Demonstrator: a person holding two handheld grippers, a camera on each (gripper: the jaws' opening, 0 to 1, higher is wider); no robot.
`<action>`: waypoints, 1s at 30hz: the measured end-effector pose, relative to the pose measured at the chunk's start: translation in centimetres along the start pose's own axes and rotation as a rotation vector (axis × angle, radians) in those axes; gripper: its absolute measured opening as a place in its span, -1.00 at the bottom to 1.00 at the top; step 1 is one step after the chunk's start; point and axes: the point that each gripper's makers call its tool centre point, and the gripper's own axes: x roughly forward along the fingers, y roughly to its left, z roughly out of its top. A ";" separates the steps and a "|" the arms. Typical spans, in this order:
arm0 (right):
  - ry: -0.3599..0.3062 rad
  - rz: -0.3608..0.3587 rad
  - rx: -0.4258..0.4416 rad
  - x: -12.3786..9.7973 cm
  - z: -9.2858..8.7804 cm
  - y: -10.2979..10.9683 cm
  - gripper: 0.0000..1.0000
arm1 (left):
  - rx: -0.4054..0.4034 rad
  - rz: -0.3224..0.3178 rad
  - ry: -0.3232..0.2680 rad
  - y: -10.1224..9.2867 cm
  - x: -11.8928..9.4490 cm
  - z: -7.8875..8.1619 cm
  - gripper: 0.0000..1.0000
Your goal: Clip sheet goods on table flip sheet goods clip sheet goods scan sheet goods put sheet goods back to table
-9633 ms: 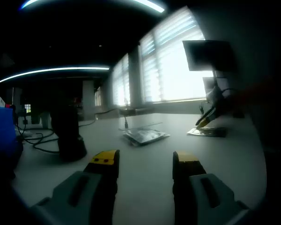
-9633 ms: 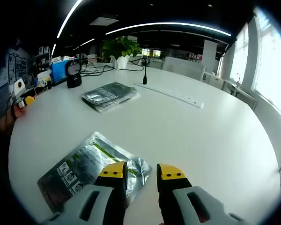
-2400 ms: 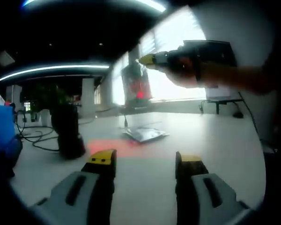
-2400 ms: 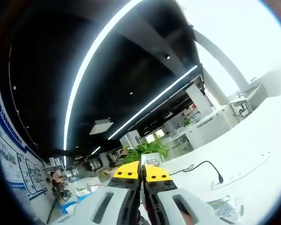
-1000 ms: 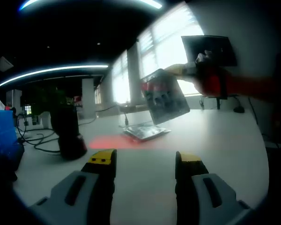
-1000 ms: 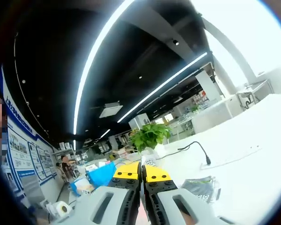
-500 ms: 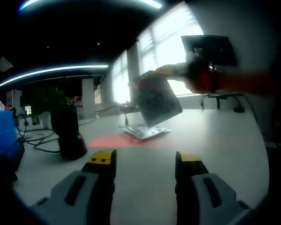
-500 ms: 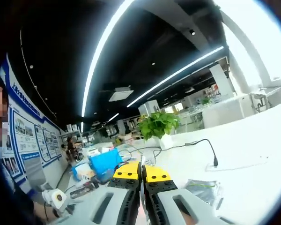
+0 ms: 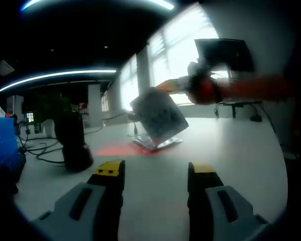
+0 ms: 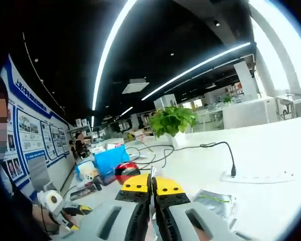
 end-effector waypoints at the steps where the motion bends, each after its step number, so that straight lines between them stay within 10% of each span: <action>1: 0.001 -0.007 -0.001 0.1 0.2 -0.7 -1.00 | -0.001 0.000 -0.001 0.0 0.0 0.0 -0.14; 30: 0.156 -0.259 -0.137 2.7 -4.2 -11.0 -1.00 | -0.009 0.001 -0.001 0.1 -0.1 0.0 -0.14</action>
